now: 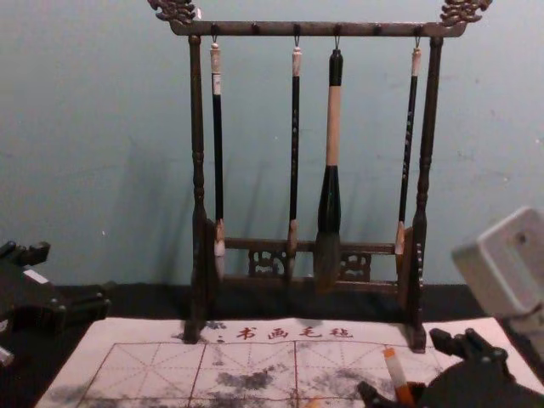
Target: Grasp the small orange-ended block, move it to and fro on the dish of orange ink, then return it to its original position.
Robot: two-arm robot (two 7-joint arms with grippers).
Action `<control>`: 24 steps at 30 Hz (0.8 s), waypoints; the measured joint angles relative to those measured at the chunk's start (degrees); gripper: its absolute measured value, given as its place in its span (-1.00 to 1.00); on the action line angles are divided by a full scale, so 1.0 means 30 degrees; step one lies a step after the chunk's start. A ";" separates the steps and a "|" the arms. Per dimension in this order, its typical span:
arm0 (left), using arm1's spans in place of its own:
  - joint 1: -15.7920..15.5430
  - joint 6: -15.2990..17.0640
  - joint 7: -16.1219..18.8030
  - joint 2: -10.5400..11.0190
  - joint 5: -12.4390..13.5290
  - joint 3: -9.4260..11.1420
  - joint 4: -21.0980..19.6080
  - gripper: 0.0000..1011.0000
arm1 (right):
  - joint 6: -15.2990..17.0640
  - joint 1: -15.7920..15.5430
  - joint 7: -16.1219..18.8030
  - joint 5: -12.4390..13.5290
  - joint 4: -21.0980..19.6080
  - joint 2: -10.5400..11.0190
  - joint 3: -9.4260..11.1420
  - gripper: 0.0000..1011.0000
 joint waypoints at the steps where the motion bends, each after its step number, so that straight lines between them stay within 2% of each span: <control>1: 0.0001 0.0000 0.0000 -0.0001 0.0000 0.0000 0.0001 0.98 | 0.0042 0.0047 -0.0007 -0.0057 0.0065 -0.0072 -0.0002 0.98; 13: 0.0001 0.0000 0.0002 0.0000 0.0000 0.0000 0.0001 0.98 | 0.0445 0.0311 0.0053 -0.0620 0.0633 -0.1024 0.0347 0.98; 24: -0.0001 0.0000 0.0000 0.0000 0.0000 0.0000 0.0000 0.98 | 0.0458 0.0304 0.0079 -0.0664 0.0640 -0.1039 0.0359 0.98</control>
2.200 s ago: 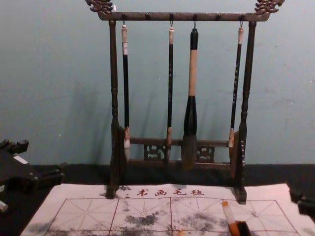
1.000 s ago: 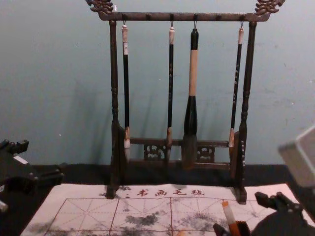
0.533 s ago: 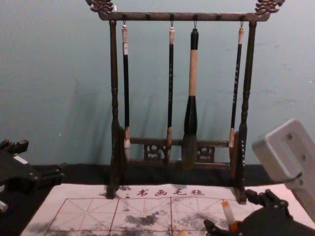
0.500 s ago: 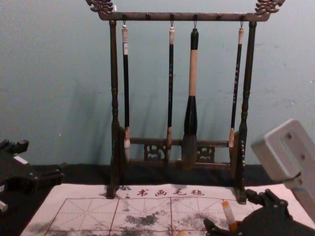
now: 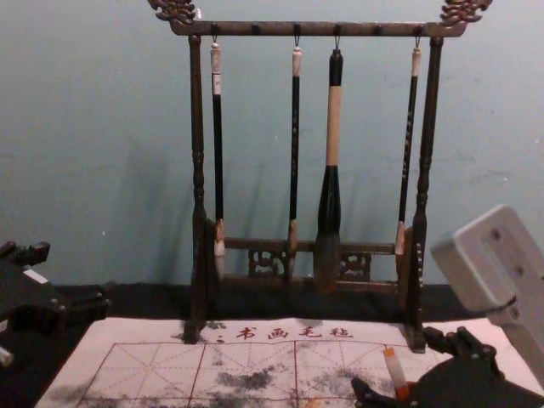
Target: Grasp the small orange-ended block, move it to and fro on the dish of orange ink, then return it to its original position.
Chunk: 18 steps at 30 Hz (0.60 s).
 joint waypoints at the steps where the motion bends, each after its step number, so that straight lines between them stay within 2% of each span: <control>1: 0.0002 0.0000 0.0000 0.0000 0.0000 0.0000 0.0000 0.98 | -0.0003 -0.0003 0.0001 0.0004 -0.0004 0.0006 -0.0004 0.98; 4: 0.0001 0.0000 0.0000 0.0000 0.0001 0.0000 0.0000 0.98 | -0.0005 -0.0007 0.0001 0.0012 -0.0009 0.0020 -0.0008 0.97; 8: 0.0001 0.0000 0.0000 0.0000 0.0000 0.0000 0.0000 0.98 | -0.0008 -0.0012 0.0002 0.0020 -0.0014 0.0029 -0.0015 0.81; 15: 0.0002 -0.0001 0.0000 0.0000 0.0000 0.0000 0.0000 0.98 | -0.0017 -0.0013 0.0001 0.0046 -0.0030 0.0041 -0.0030 0.40; 16: 0.0001 -0.0001 0.0000 0.0000 0.0000 0.0000 0.0000 0.98 | -0.0019 -0.0012 0.0002 0.0051 -0.0033 0.0043 -0.0033 0.40; 18: 0.0001 0.0000 0.0000 0.0000 0.0000 -0.0001 0.0001 0.98 | -0.0022 -0.0013 0.0001 0.0056 -0.0038 0.0047 -0.0035 0.20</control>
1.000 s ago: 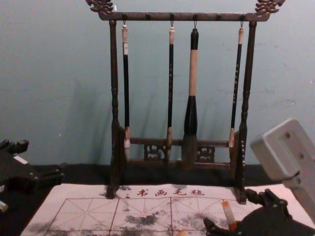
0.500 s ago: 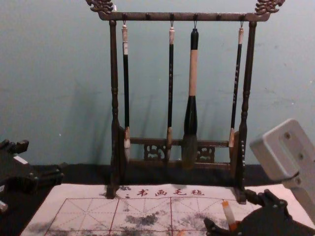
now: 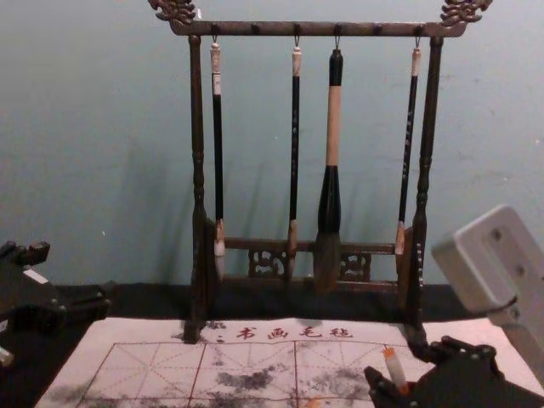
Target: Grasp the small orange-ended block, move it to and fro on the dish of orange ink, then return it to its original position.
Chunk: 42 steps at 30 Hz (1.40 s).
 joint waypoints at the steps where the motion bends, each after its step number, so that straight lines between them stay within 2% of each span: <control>1: 0.0001 0.0000 0.0000 0.0000 -0.0001 0.0000 0.0000 0.98 | -0.0001 0.0000 0.0001 0.0001 -0.0001 0.0002 0.0000 0.12; 3: 0.0000 0.0000 0.0000 0.0000 -0.0001 0.0001 -0.0001 0.98 | -0.0003 0.0001 0.0000 0.0003 -0.0001 0.0004 -0.0001 0.05; 8: 0.0000 0.0000 0.0000 0.0000 0.0000 0.0001 0.0000 0.98 | -0.0009 0.0000 0.0000 0.0012 -0.0002 0.0011 0.0001 -0.29; 9: 0.0000 0.0000 0.0000 0.0000 0.0000 0.0000 -0.0001 0.98 | -0.0011 0.0000 0.0000 0.0014 -0.0002 0.0013 0.0000 -0.41; 15: 0.0000 -0.0001 0.0000 0.0000 0.0000 0.0001 0.0000 0.98 | -0.0016 0.0000 0.0001 0.0025 -0.0003 0.0013 0.0001 -0.69; 32: 0.0000 0.0000 -0.0001 0.0001 0.0000 0.0001 0.0000 0.98 | -0.0018 -0.0007 0.0007 0.0027 -0.0001 0.0009 0.0012 -0.73; 42: 0.0000 0.0000 0.0000 0.0000 0.0001 0.0001 -0.0001 0.98 | -0.0065 -0.0561 0.0429 0.0149 -0.0496 -0.0344 0.0796 -0.73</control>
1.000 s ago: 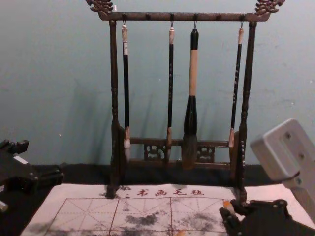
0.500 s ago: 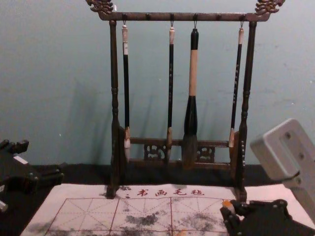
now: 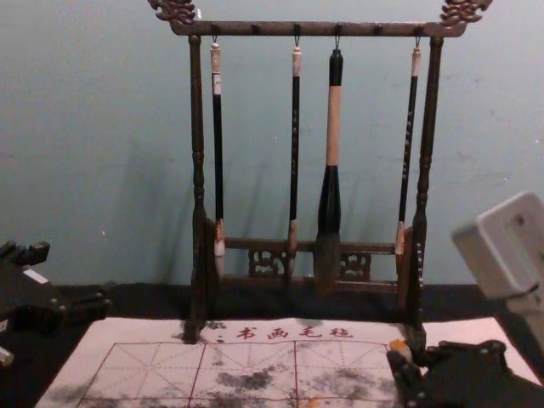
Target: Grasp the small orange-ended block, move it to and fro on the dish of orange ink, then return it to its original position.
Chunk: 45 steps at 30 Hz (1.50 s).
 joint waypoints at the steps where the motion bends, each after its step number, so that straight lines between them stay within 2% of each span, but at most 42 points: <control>1: 0.0001 0.0000 0.0000 0.0000 -0.0001 -0.0001 0.0001 0.98 | -0.0028 -0.0131 0.0064 0.0075 -0.0123 -0.0064 0.0149 -0.73; 15: 0.0000 0.0000 0.0000 -0.0001 -0.0002 0.0000 0.0001 0.98 | -0.0819 -0.1174 0.1042 0.1026 -0.1296 -0.0441 0.1507 -0.73; 23: 0.0000 0.0000 0.0000 0.0000 -0.0001 0.0000 0.0000 0.98 | -0.1083 -0.1738 0.2113 0.2017 -0.2459 -0.0490 0.2551 -0.73; 32: 0.0000 0.0000 0.0000 0.0000 -0.0001 0.0001 0.0000 0.98 | -0.1267 -0.1784 0.4905 0.4180 -0.3234 0.0018 0.3892 -0.73; 35: 0.0001 0.0000 0.0000 0.0000 -0.0001 0.0000 0.0000 0.98 | -0.1251 -0.1498 0.6192 0.5293 -0.3187 0.0326 0.4199 -0.73; 36: 0.0000 0.0000 0.0000 -0.0001 -0.0001 -0.0001 0.0000 0.98 | -0.1155 -0.1265 0.6864 0.5964 -0.3037 0.0516 0.4301 -0.73; 38: 0.0000 0.0000 0.0000 0.0000 -0.0001 0.0000 0.0001 0.98 | -0.1010 -0.1006 0.7553 0.6696 -0.2825 0.0694 0.4354 -0.73; 41: 0.0000 0.0000 0.0000 0.0000 -0.0001 -0.0001 0.0001 0.98 | -0.0716 -0.0225 0.9294 0.8320 -0.2128 0.1046 0.4334 -0.73; 44: 0.0000 0.0000 0.0000 0.0000 -0.0001 0.0001 0.0000 0.98 | -0.0637 0.0471 1.0534 0.9214 -0.1394 0.1274 0.4059 -0.73; 45: 0.0000 0.0000 -0.0001 0.0000 -0.0001 0.0000 0.0000 0.98 | -0.0637 0.0471 1.0534 0.9214 -0.1394 0.1274 0.4059 -0.73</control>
